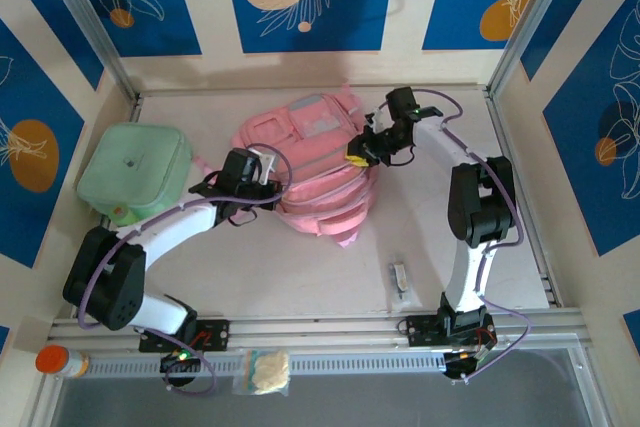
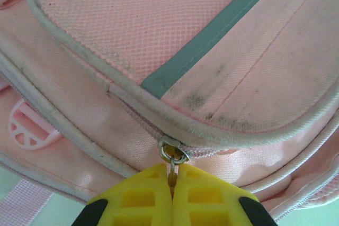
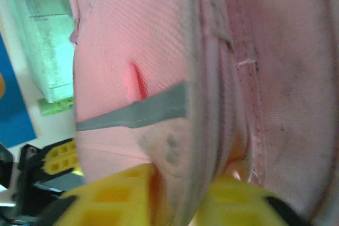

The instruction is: Pack the student bag

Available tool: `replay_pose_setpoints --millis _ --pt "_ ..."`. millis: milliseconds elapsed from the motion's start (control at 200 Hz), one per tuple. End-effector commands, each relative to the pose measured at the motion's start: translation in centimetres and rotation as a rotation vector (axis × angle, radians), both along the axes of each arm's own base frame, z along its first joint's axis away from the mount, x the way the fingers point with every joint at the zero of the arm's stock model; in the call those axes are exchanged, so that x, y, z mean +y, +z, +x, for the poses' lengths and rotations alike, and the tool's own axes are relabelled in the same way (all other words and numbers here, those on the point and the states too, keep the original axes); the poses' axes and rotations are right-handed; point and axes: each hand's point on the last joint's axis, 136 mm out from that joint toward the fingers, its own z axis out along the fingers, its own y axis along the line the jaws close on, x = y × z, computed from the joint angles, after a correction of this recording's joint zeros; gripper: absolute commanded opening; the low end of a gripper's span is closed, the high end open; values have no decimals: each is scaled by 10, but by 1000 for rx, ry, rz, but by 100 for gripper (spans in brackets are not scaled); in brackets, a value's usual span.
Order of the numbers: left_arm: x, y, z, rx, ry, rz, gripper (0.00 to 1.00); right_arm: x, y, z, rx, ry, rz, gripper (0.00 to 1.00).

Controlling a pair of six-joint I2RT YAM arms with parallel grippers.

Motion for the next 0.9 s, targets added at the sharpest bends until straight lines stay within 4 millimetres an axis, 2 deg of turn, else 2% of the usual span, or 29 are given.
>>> replay_pose_setpoints --millis 0,30,90,200,345,490,640,755,895 --pt "5 -6 -5 39 44 8 0 -12 18 9 -107 -18 -61 37" --pt "4 -5 -6 45 44 -3 4 -12 20 5 -111 -12 -75 41" --pt "0 -2 -10 56 39 -35 19 -14 20 -5 -98 -12 -99 50" --pt "-4 4 -22 80 52 -75 29 -24 18 -29 -68 -39 -145 61" --pt "-6 11 -43 124 111 -105 52 -45 14 -67 -46 -88 -269 77" --pt "-26 31 -61 102 112 -169 76 -73 0 -110 20 -158 -424 84" --pt "-55 59 -68 83 96 -267 100 -96 -18 -158 109 -223 -536 87" --pt "-74 81 -67 77 109 -365 99 -114 -37 -195 203 -294 -614 91" --pt "-94 103 -65 89 113 -454 99 -119 -58 -232 301 -333 -658 95"
